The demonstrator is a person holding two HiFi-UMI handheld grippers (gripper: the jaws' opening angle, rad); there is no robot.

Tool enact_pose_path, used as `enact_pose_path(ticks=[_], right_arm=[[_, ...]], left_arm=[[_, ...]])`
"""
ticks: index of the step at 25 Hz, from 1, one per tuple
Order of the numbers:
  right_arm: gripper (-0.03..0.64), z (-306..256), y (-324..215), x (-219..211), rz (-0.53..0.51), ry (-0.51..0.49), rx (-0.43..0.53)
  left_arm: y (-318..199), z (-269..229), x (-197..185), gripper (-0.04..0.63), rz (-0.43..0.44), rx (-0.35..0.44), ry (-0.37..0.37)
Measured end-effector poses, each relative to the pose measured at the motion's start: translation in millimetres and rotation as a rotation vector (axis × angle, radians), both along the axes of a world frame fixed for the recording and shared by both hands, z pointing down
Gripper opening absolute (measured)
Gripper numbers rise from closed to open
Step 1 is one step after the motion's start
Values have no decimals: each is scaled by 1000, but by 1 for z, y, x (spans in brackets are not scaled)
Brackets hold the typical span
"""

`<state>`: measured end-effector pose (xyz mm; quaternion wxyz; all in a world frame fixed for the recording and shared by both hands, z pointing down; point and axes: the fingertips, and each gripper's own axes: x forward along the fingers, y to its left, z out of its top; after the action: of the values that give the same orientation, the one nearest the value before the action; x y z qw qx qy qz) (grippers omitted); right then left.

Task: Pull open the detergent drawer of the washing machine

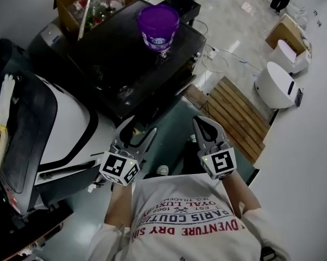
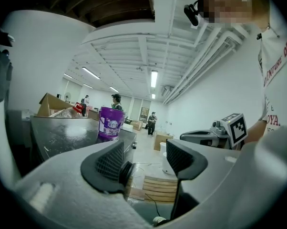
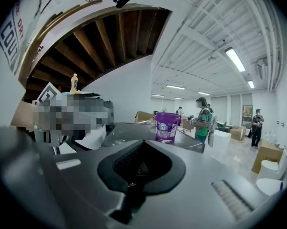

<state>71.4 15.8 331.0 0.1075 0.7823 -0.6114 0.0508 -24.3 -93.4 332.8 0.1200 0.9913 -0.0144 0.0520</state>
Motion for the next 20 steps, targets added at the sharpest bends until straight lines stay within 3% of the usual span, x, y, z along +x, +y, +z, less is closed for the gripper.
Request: enact_pose_path(ticks=[7,14,20], right_arm=[[2,0,-42,51,-221,-25,-4],[2,6,-73,84,-448,-22,-47],[2,44,-88,97,-603,-54,-90]], left_arm=[[-16,2,25,275,-232,-38,-2],[-18,21,48,275,-449,-146,15],[-15,63,57,275,-603,-269,66]])
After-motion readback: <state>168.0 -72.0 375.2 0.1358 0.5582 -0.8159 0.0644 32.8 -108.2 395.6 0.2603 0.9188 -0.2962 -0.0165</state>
